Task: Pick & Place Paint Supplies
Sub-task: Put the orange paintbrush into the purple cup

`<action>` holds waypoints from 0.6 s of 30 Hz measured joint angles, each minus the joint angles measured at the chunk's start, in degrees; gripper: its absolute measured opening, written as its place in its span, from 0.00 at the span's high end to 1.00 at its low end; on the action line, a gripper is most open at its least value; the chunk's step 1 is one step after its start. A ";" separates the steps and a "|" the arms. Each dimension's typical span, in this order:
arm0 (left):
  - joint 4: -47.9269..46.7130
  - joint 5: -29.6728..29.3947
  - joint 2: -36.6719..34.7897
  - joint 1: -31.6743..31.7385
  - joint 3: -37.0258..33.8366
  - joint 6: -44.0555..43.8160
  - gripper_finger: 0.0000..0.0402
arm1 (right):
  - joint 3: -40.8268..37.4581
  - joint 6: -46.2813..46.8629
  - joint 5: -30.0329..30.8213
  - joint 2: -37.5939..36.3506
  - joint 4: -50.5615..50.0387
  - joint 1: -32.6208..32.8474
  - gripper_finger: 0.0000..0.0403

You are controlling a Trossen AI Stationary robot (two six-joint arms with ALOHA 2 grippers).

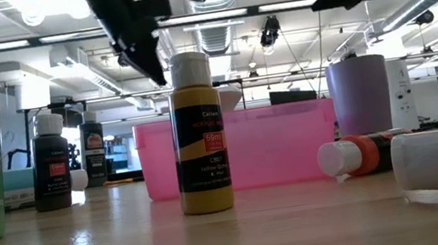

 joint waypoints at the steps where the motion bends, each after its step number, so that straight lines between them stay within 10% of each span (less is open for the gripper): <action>1: 2.21 -0.23 0.00 0.00 -0.10 1.36 0.59 | 0.70 -0.14 -0.01 0.32 -0.60 2.32 0.98; 10: 27.13 7.54 -1.20 2.01 -9.41 10.62 0.59 | 5.95 -14.94 4.85 7.08 -0.99 24.17 0.98; 18: 44.34 9.80 -7.98 3.80 -23.13 10.64 0.59 | 14.40 -1.51 14.20 18.81 -11.75 32.54 0.98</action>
